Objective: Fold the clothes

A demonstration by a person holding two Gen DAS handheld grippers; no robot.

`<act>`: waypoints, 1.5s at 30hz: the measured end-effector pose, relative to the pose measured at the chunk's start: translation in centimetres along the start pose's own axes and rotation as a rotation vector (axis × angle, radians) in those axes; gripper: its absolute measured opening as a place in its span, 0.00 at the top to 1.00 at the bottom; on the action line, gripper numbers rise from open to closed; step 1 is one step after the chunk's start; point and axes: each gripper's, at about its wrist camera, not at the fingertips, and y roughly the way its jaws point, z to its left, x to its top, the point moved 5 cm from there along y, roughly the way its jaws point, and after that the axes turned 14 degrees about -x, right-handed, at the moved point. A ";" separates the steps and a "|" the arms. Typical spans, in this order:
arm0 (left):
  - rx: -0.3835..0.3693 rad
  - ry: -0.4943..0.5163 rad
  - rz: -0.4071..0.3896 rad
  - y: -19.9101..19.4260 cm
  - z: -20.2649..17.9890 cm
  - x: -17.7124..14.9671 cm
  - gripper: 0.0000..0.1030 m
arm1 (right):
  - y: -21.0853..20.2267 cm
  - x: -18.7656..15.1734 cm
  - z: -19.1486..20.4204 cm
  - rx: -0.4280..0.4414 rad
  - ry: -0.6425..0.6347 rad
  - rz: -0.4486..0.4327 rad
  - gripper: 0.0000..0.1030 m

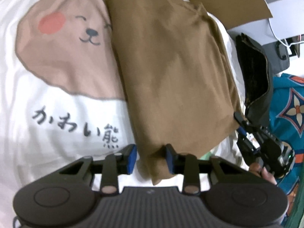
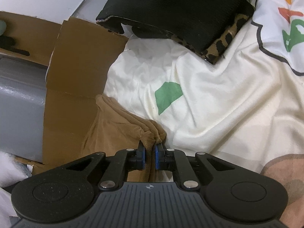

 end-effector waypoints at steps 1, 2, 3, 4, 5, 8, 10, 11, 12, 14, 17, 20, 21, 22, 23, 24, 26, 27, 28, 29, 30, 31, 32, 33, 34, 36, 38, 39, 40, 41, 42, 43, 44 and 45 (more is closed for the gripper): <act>0.008 0.007 0.002 0.3 -0.1 -0.1 0.67 | 0.0 0.0 0.0 0.001 0.000 0.002 0.92; 0.016 0.017 0.001 0.6 0.0 -0.2 0.68 | 0.1 0.1 -0.1 0.001 -0.001 0.003 0.92; 0.021 0.023 -0.005 0.9 -0.1 -0.1 0.69 | 0.1 0.1 -0.1 0.001 -0.002 0.004 0.92; 0.020 0.025 -0.007 1.1 -0.2 -0.1 0.69 | 0.1 0.1 -0.1 0.000 -0.004 0.004 0.92; 0.022 0.027 -0.007 1.3 -0.4 -0.1 0.69 | 0.2 0.1 -0.1 -0.002 -0.008 0.004 0.92; 0.026 0.024 -0.004 1.7 -1.0 0.1 0.64 | 0.3 0.0 -0.1 -0.007 -0.019 0.004 0.91; 0.009 0.004 0.004 1.9 -1.2 0.0 0.62 | 0.5 0.0 -0.2 -0.006 -0.012 0.010 0.88; -0.002 -0.009 0.004 1.9 -1.1 -0.3 0.62 | 0.5 0.0 -0.2 -0.005 -0.011 0.010 0.88; -0.012 -0.023 0.003 1.9 -1.0 -0.5 0.62 | 0.5 0.0 -0.3 -0.004 -0.011 0.012 0.88; -0.030 -0.040 -0.005 1.9 -0.9 -1.2 0.64 | 0.5 -0.2 -0.1 -0.010 -0.035 0.016 0.88; -0.072 -0.079 -0.031 1.6 -0.1 -1.6 0.77 | 0.3 -0.1 0.2 -0.025 -0.059 0.008 0.91; -0.077 -0.065 -0.030 1.1 0.1 -1.8 0.86 | -0.2 0.0 0.8 -0.039 -0.073 -0.007 0.92; -0.073 -0.051 -0.028 0.9 -0.2 -1.8 0.87 | -0.5 0.0 1.0 -0.045 -0.083 -0.013 0.93; -0.069 -0.036 -0.026 0.7 -0.5 -1.7 0.88 | -0.7 0.0 1.2 -0.051 -0.091 -0.018 0.93; -0.063 -0.025 -0.023 0.5 -0.9 -1.6 0.88 | -1.0 0.0 1.3 -0.054 -0.093 -0.022 0.93; -0.058 -0.015 -0.019 0.3 -1.3 -1.5 0.88 | -1.2 0.0 1.5 -0.068 -0.099 -0.021 0.93; -0.043 -0.009 -0.008 -0.2 -1.8 -1.4 0.88 | -1.6 -0.2 1.8 -0.093 -0.100 -0.020 0.94; -0.037 -0.008 -0.005 -0.4 -2.0 -1.3 0.89 | -1.9 -0.4 1.9 -0.099 -0.095 -0.021 0.94; -0.033 -0.009 -0.005 -0.8 -2.2 -1.2 0.89 | -2.2 -0.5 2.0 -0.102 -0.091 -0.023 0.94; -0.031 -0.007 -0.006 -1.2 -2.4 -1.1 0.89 | -2.6 -0.7 2.2 -0.104 -0.086 -0.025 0.94; -0.028 -0.004 -0.007 -1.6 -2.6 -1.1 0.89 | -2.9 -0.8 2.3 -0.104 -0.084 -0.027 0.94; -0.021 0.006 -0.008 -2.1 -2.7 -1.1 0.89 | -3.3 -1.0 2.5 -0.103 -0.082 -0.030 0.94; -0.013 0.017 -0.009 -2.6 -2.7 -1.1 0.89 | -3.8 -1.3 2.7 -0.101 -0.080 -0.031 0.94; -0.005 0.027 -0.009 -3.1 -2.8 -1.0 0.89 | -4.2 -1.5 2.9 -0.099 -0.078 -0.031 0.94; 0.003 0.038 -0.010 -3.6 -2.9 -1.0 0.89 | -4.6 -1.8 3.1 -0.098 -0.077 -0.032 0.94; 0.024 0.057 -0.008 -4.2 -3.0 -1.1 0.90 | -5.5 -2.7 3.6 -0.108 -0.095 -0.032 0.94; 0.044 0.078 -0.003 -4.7 -3.1 -1.1 0.90 | -6.4 -3.6 3.9 -0.112 -0.092 -0.025 0.94; 0.048 0.090 0.003 -5.1 -3.1 -1.2 0.90 | -6.9 -4.0 4.0 -0.114 -0.092 -0.022 0.94; 0.052 0.101 0.008 -5.5 -3.0 -1.3 0.90 | -7.3 -4.5 4.0 -0.115 -0.098 -0.021 0.94; 0.053 0.107 0.014 -6.1 -2.7 -1.6 0.90 | -7.7 -4.8 4.1 -0.115 -0.098 -0.018 0.94; 0.052 0.111 0.022 -6.3 -2.6 -1.7 0.90 | -8.1 -5.2 4.0 -0.113 -0.093 -0.013 0.94; 0.053 0.114 0.030 -6.5 -2.6 -1.8 0.90 | -8.6 -5.6 4.0 -0.110 -0.089 -0.008 0.94; 0.060 0.122 0.036 -6.2 -2.9 -1.6 0.90 | -9.1 -6.0 4.0 -0.106 -0.089 -0.005 0.94; 0.068 0.131 0.043 -6.0 -3.2 -1.3 0.90 | -9.5 -6.4 4.0 -0.103 -0.090 -0.002 0.94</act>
